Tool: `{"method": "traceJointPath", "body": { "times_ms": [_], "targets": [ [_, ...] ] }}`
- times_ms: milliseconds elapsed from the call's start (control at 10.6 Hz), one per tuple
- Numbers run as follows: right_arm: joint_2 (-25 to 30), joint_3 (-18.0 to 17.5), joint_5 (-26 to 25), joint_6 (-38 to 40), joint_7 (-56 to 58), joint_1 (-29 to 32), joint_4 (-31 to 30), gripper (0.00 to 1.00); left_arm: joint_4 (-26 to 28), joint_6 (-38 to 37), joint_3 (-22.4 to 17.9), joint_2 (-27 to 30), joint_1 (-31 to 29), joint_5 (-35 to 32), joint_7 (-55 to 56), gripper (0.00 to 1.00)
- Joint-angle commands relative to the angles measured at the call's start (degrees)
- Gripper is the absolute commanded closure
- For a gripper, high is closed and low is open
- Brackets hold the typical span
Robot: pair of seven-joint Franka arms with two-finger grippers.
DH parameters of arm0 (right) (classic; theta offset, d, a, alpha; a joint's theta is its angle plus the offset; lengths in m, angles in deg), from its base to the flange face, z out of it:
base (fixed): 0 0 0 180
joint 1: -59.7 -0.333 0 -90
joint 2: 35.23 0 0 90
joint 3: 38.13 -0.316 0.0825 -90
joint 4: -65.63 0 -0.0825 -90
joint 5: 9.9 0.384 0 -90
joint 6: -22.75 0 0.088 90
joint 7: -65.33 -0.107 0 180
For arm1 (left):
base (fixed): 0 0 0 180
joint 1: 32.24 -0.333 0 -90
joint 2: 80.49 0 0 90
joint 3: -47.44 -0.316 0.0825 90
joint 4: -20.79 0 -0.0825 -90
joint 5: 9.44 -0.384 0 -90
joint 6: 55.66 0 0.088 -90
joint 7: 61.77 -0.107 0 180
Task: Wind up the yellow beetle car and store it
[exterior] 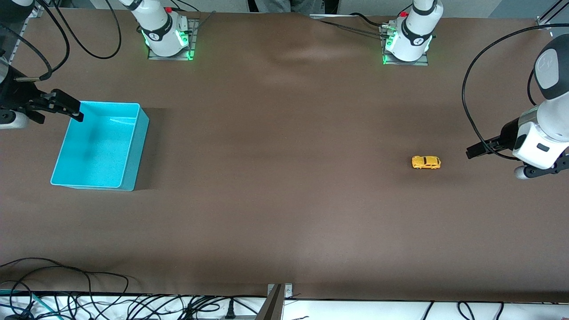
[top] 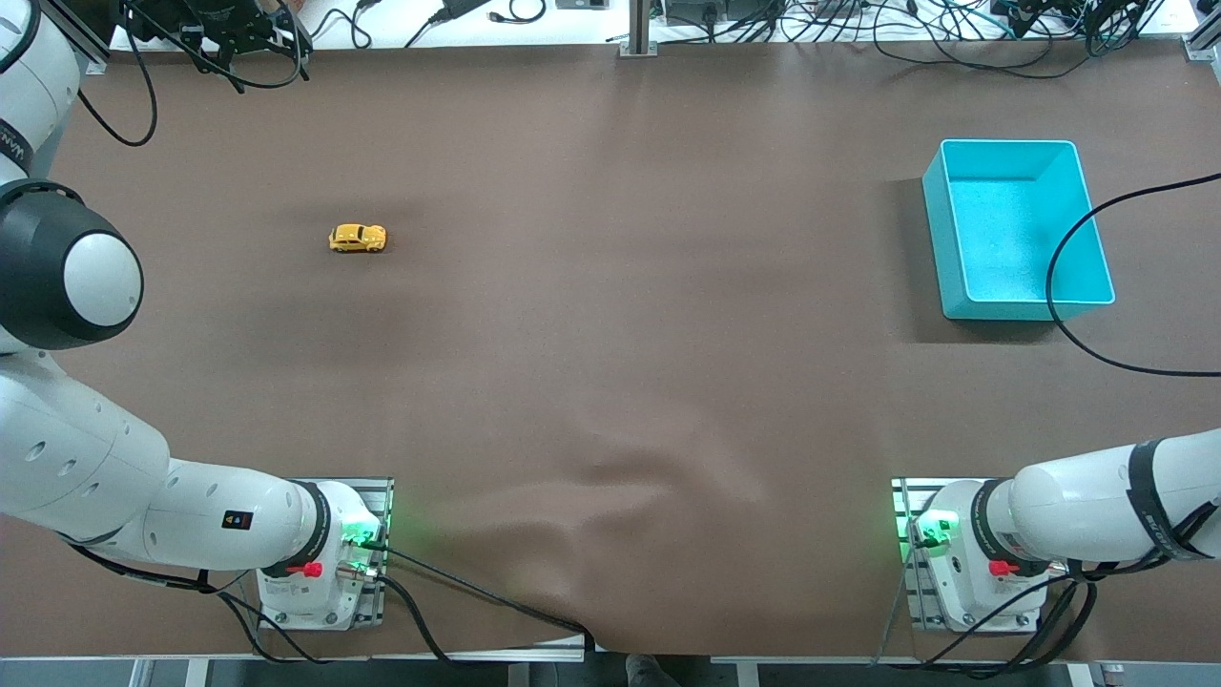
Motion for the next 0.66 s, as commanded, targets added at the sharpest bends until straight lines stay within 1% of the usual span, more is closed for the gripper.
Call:
{"method": "traceJointPath", "body": {
  "times_ms": [0,567],
  "targets": [
    [0.39,0.0,-0.67,1.55,0.19,0.06,0.18,0.0,-0.17,0.26,-0.23,-0.01,0.08,-0.48,-0.24,0.0],
    [0.39,0.09,-0.59,2.25,0.27,0.06,0.18,0.0,-0.17,0.26,-0.23,-0.01,-0.01,-0.4,-0.86,0.0]
  ]
}}
